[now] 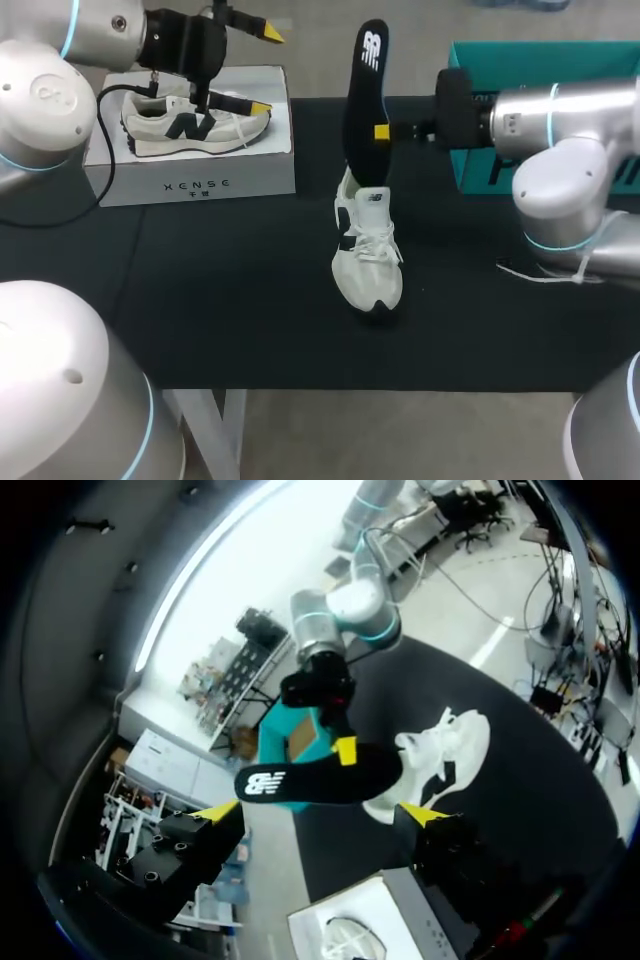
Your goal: Take the shoe out of the shoebox, open the shoe tongue, remove and reinsert the insole, then place the shoe into the shoebox
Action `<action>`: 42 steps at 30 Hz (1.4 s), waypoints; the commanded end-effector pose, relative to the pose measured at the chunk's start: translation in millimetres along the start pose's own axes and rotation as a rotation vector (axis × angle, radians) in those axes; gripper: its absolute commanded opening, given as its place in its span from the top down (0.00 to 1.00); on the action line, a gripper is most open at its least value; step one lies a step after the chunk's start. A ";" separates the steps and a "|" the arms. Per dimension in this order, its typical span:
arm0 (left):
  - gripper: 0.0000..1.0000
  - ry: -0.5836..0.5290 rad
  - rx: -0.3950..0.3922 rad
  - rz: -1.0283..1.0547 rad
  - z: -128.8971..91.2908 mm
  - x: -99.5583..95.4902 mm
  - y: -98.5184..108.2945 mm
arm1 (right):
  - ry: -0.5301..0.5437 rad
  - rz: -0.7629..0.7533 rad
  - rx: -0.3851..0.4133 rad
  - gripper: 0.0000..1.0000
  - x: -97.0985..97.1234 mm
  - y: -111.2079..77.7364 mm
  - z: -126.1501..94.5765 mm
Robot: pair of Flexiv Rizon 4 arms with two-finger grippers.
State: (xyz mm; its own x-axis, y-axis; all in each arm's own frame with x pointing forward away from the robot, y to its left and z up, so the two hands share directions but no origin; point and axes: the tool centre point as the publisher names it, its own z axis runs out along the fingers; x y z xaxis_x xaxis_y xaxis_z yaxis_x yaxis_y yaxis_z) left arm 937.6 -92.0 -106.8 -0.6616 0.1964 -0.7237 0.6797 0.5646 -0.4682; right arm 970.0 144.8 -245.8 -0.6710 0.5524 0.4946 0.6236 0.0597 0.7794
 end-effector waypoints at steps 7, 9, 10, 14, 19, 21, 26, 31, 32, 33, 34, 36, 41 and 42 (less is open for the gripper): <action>0.00 0.003 -0.002 0.000 0.2 -0.5 0.2 | 0.038 0.003 0.016 1.00 -15.7 -3.0 23.3; 0.00 0.003 -0.002 0.000 0.2 -0.5 0.2 | 0.037 -0.006 0.035 1.00 -19.0 -3.9 27.0; 0.00 0.003 -0.002 0.000 0.2 -0.5 0.2 | 0.037 -0.005 0.035 1.00 -20.8 -4.7 28.3; 0.00 0.003 -0.002 0.000 0.2 -0.5 0.2 | 0.029 0.007 0.048 1.00 -27.4 -11.4 30.1; 0.00 0.003 -0.002 0.000 0.2 -0.5 0.2 | 0.051 0.005 0.077 1.00 -27.9 -24.6 32.5; 0.00 0.003 -0.002 0.000 0.2 -0.5 0.2 | 0.052 0.004 0.083 1.00 -29.8 -29.5 34.2; 0.00 0.003 -0.002 0.000 0.2 -0.5 0.2 | 0.045 0.037 0.076 1.00 -33.6 -39.0 34.4; 0.00 0.003 -0.002 0.000 0.2 -0.5 0.2 | 0.052 0.069 0.081 1.00 -30.3 -49.9 35.4; 0.00 0.003 -0.002 0.000 0.2 -0.5 0.2 | 0.052 0.071 0.086 1.00 -28.9 -52.6 36.0; 0.00 0.003 -0.002 0.000 0.2 -0.5 0.2 | 0.055 0.080 0.089 1.00 -27.4 -54.7 36.1; 0.00 0.003 -0.002 0.000 0.2 -0.5 0.2 | 0.055 0.090 0.089 1.00 -26.5 -56.9 36.1; 0.00 0.003 -0.002 0.000 0.2 -0.5 0.2 | 0.053 0.100 0.089 1.00 -24.8 -61.3 35.5; 0.00 0.003 -0.002 0.000 0.2 -0.5 0.2 | 0.049 0.111 0.098 1.00 -19.3 -69.0 33.0; 0.00 0.003 -0.002 0.000 0.2 -0.5 0.2 | 0.047 0.118 0.100 1.00 -18.4 -71.3 32.0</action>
State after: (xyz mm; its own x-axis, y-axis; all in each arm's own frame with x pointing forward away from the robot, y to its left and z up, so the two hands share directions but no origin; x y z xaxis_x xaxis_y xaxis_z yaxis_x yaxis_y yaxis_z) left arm 937.6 -91.9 -106.7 -0.6618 0.1965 -0.7235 0.6797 0.5644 -0.4684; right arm 957.8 156.8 -322.5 -0.6149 0.5104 0.6011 0.7317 0.0849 0.6763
